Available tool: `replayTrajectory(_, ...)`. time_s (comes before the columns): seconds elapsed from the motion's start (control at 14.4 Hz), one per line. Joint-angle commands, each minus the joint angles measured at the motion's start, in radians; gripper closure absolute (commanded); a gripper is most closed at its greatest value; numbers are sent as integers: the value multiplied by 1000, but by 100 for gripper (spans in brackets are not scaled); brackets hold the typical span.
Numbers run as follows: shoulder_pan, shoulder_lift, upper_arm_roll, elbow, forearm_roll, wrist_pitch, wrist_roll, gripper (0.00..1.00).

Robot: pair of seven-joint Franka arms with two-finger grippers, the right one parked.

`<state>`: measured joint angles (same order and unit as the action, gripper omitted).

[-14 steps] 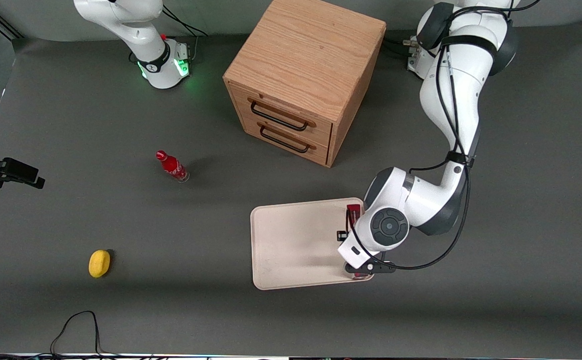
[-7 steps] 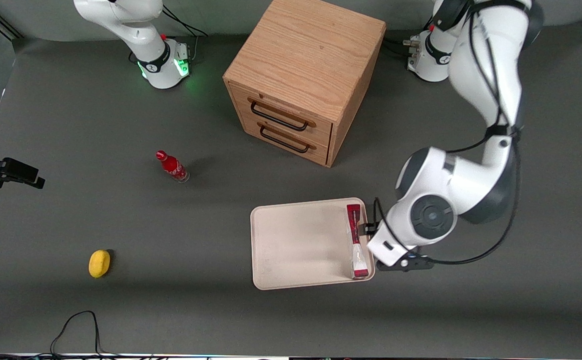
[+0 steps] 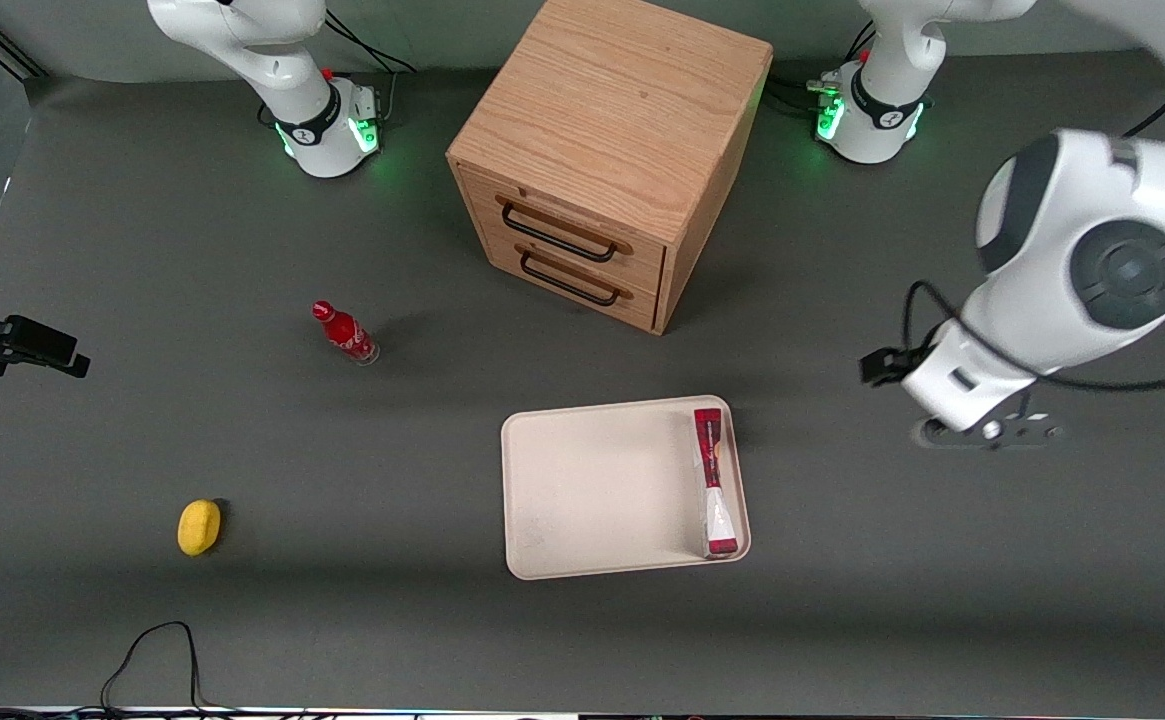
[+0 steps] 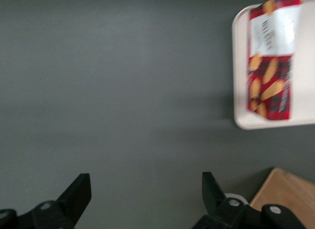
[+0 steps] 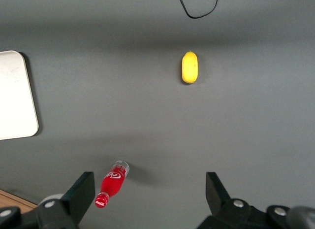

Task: Place red cookie box on tray

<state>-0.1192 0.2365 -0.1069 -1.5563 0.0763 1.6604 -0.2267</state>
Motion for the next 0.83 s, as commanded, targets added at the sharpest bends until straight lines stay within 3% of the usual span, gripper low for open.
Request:
replayTrajectory(0.0,4,-189,70,-206,-4,36,53,0)
replayTrajectory(0.28,19,-253,182,-222,-4,13,177,0)
replayTrajectory(0.56,108,-238,153,-151,-16,-65,244,0)
replayTrajectory(0.76,99,-240,145,-146,-24,-73,231,0)
